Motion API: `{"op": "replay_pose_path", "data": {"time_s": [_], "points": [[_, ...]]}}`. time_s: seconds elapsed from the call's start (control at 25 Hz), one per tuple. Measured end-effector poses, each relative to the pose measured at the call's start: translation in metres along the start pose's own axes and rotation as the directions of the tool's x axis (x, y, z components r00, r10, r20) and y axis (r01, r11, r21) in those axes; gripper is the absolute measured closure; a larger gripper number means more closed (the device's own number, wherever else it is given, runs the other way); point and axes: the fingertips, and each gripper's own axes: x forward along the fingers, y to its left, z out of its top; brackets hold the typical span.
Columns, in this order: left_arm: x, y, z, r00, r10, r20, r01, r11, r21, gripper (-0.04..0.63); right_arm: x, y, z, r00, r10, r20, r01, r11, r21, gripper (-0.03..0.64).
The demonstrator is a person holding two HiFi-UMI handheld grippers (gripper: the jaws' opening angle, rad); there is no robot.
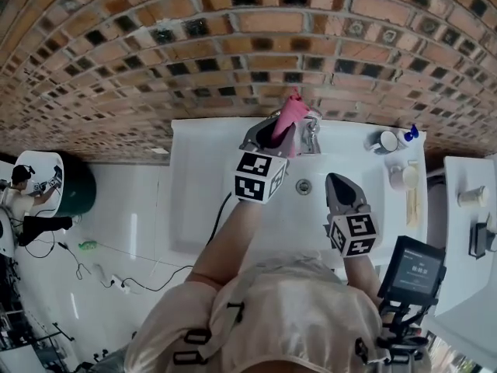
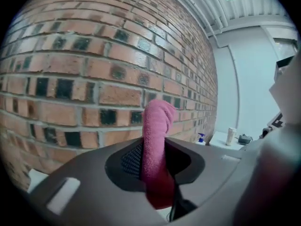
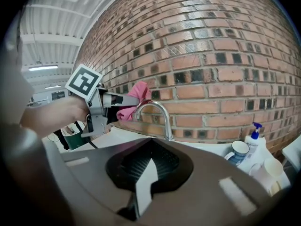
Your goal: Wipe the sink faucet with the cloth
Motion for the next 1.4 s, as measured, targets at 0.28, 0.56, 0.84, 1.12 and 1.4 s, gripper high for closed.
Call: {"op": "replay_pose_path", "data": {"time_s": [0.28, 0.56, 0.84, 1.12, 1.4], "points": [[-0.018, 0.067, -0.042, 0.984, 0.157, -0.09, -0.163, 0.984, -0.067, 0.494, 0.003, 0.01, -0.003, 1.0, 0.015, -0.005, -0.015, 1.0, -0.002, 0.629], [0.0, 0.047, -0.021, 0.993, 0.105, -0.046, -0.109, 0.99, -0.089, 0.494, -0.005, -0.009, -0.001, 0.999, -0.033, 0.004, 0.033, 0.999, 0.013, 0.629], [0.017, 0.011, 0.018, 0.997, 0.069, 0.043, -0.069, 0.997, -0.02, 0.495, -0.012, -0.022, -0.009, 0.998, -0.061, -0.006, 0.061, 0.997, 0.043, 0.629], [0.062, -0.062, -0.009, 0.982, -0.187, -0.032, 0.18, 0.972, -0.15, 0.495, -0.015, -0.033, -0.015, 0.997, -0.072, -0.013, 0.072, 0.995, 0.061, 0.629], [0.083, -0.053, -0.071, 0.967, -0.199, -0.159, 0.153, 0.954, -0.259, 0.495, -0.02, -0.054, -0.018, 0.994, -0.108, -0.02, 0.109, 0.99, 0.086, 0.629]]}}
